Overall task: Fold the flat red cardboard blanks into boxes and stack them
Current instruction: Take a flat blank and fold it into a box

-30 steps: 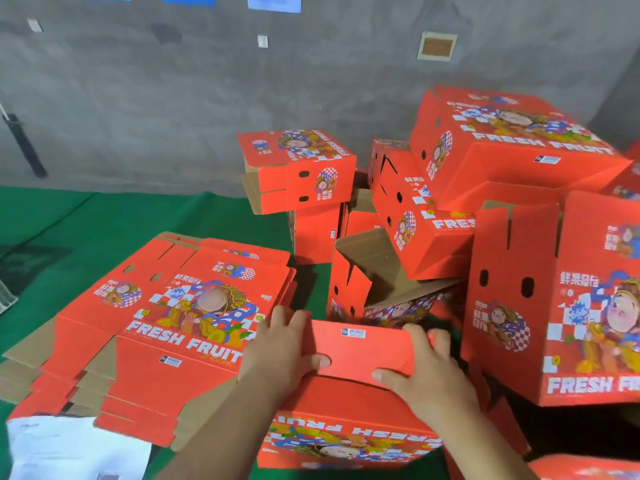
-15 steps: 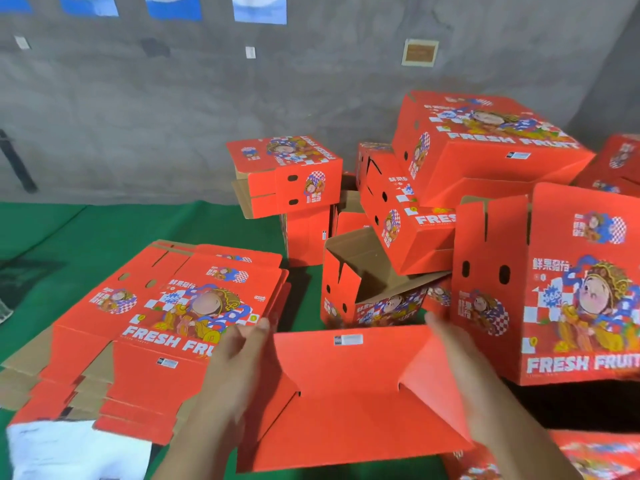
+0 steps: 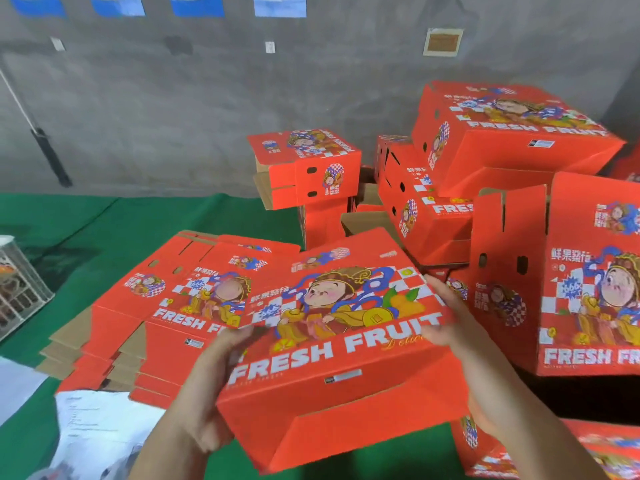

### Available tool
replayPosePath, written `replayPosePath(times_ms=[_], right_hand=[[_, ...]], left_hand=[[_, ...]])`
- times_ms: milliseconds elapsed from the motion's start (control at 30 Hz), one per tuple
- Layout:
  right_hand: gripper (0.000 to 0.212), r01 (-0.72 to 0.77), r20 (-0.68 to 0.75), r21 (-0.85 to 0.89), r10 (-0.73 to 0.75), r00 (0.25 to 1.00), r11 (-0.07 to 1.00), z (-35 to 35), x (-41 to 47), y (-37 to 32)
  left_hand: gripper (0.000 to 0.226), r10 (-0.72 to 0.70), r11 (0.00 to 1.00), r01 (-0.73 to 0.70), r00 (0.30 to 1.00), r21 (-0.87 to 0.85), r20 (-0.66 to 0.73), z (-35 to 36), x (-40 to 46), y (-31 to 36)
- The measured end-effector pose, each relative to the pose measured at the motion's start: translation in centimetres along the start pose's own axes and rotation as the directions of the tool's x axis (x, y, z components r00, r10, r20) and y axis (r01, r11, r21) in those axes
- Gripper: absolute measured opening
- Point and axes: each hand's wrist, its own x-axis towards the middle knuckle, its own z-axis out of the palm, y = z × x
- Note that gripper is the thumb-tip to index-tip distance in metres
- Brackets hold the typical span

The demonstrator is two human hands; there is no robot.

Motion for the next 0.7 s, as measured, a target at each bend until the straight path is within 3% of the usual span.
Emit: replayPosePath(times_ms=[67,133,167,200,233,300,367,433,500,567,633,700], right_hand=[[0.079,0.108,-0.08,-0.109,-0.117,0.99,0.988,-1.1,0.7,0.0],[0.081,0.16,0.021,-0.117,-0.158,0.987,0.98,-2.1,0.9,-0.5],[0.079,0.15,0.047,-0.137,-0.145,0.988,0.979,-2.8,1.5,-0.7],[0.074,0.163,0.045,-0.214,-0.157,0.987,0.963,-3.5,2.2,-0.7],[0.068,0.174,-0.004,-0.339,-0.186,0.982,0.925,-4.0,3.1,-0.7],[0.057,0.177,-0.164,-0.535,-0.307,0.938,0.826,-4.2,4.9,-0.6],[0.063,0.146,-0.311,-0.597,-0.396,0.864,0.789,-4.1,6.2,0.5],[0.083,0.11,-0.383,-0.606,-0.41,0.828,0.788,-3.1,6.3,2.1],[0.106,0.133,-0.291,-0.541,-0.333,0.897,0.83,-1.6,6.0,3.6],[0.118,0.179,-0.054,-0.424,-0.222,0.974,0.888,0.2,5.5,4.7],[0.115,0.192,0.116,-0.338,-0.162,0.98,0.921,1.2,5.4,5.7],[0.122,0.234,0.165,-0.322,-0.189,0.968,0.917,1.3,6.0,6.1]], left_hand=[[0.043,0.058,0.993,-0.068,0.994,-0.1,-0.095,-0.5,0.0,-0.5],[0.011,0.167,0.984,-0.173,0.98,-0.05,-0.108,-0.6,-0.4,-1.8],[0.016,0.168,0.985,-0.171,0.981,-0.026,-0.096,-0.1,-0.4,-2.1],[0.038,0.18,0.98,-0.185,0.981,-0.068,-0.068,-0.1,-0.5,-2.5],[0.05,0.203,0.971,-0.207,0.978,-0.116,-0.052,0.0,-0.6,-3.1],[0.049,0.282,0.944,-0.292,0.955,-0.154,-0.088,1.3,-0.4,-3.5],[0.053,0.346,0.926,-0.359,0.931,-0.117,-0.114,2.6,0.0,-3.5],[0.061,0.394,0.906,-0.412,0.905,-0.097,-0.16,3.6,0.2,-3.3],[0.05,0.449,0.882,-0.467,0.874,-0.069,-0.187,4.7,0.4,-2.8],[0.043,0.497,0.86,-0.51,0.847,-0.021,-0.189,6.0,0.7,-2.1],[0.045,0.527,0.845,-0.535,0.829,0.012,-0.188,6.9,1.1,-1.6],[0.051,0.552,0.831,-0.552,0.81,0.06,-0.196,7.4,1.5,-1.0]])
